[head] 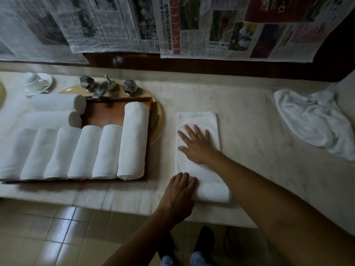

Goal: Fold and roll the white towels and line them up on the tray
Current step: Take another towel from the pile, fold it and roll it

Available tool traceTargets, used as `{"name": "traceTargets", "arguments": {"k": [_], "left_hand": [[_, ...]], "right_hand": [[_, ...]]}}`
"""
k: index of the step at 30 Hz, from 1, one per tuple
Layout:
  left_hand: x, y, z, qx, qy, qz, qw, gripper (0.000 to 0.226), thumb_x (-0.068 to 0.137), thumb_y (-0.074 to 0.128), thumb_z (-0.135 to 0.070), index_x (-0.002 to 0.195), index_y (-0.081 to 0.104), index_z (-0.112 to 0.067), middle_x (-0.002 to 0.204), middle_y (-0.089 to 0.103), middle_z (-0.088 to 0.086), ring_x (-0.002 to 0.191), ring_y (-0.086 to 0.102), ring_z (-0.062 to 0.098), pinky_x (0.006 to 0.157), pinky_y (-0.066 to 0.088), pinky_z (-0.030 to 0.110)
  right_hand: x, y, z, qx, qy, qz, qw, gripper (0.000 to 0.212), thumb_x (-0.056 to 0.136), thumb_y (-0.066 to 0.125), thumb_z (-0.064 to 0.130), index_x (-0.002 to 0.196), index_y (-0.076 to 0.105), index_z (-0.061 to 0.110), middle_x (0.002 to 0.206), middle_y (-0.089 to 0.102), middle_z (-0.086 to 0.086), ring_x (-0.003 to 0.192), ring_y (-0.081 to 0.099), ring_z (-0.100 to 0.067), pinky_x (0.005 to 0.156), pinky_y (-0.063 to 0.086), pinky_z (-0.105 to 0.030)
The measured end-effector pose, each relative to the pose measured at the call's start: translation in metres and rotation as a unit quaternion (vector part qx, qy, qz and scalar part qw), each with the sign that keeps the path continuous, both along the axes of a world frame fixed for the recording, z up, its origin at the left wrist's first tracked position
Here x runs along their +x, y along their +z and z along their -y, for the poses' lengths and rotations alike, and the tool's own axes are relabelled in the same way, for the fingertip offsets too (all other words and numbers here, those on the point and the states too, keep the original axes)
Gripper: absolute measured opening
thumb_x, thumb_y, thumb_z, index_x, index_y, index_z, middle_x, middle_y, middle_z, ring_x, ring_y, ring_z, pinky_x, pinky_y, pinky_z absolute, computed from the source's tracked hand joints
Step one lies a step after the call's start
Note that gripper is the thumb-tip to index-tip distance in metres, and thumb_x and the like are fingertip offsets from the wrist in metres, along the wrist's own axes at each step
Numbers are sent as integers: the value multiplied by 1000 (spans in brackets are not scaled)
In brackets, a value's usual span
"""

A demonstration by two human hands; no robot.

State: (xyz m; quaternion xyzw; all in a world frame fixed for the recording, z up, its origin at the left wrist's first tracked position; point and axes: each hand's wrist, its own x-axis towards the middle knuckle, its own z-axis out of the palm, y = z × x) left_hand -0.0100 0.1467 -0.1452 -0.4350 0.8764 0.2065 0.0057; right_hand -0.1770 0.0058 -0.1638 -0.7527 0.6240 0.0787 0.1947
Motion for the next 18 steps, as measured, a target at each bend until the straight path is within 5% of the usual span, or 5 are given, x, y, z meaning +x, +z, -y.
{"name": "traceTargets", "arguments": {"k": [7, 14, 18], "left_hand": [[4, -12, 2, 1, -5, 0, 1000, 63, 85, 61, -44, 142, 39, -29, 138, 42, -3, 120, 41, 18, 106, 42, 36], [8, -12, 0, -10, -7, -12, 1000, 68, 84, 64, -44, 145, 40, -24, 140, 44, 0, 124, 43, 20, 110, 41, 37], [9, -11, 2, -13, -10, -13, 1000, 67, 83, 62, -44, 144, 40, -24, 138, 43, -2, 122, 42, 19, 108, 41, 37]], "right_hand": [[-2, -20, 65, -69, -31, 13, 997, 76, 99, 11, 73, 163, -7, 35, 171, -16, 8, 157, -18, -26, 122, -8, -63], [-10, -12, 23, -156, -96, 33, 982, 68, 105, 36, 55, 162, 20, 23, 172, 4, -10, 158, -5, -34, 123, 2, -64], [-46, -24, 25, -116, -151, 6, 982, 68, 103, 35, 58, 161, 24, 25, 171, 11, -12, 157, 4, -35, 120, 9, -70]]}}
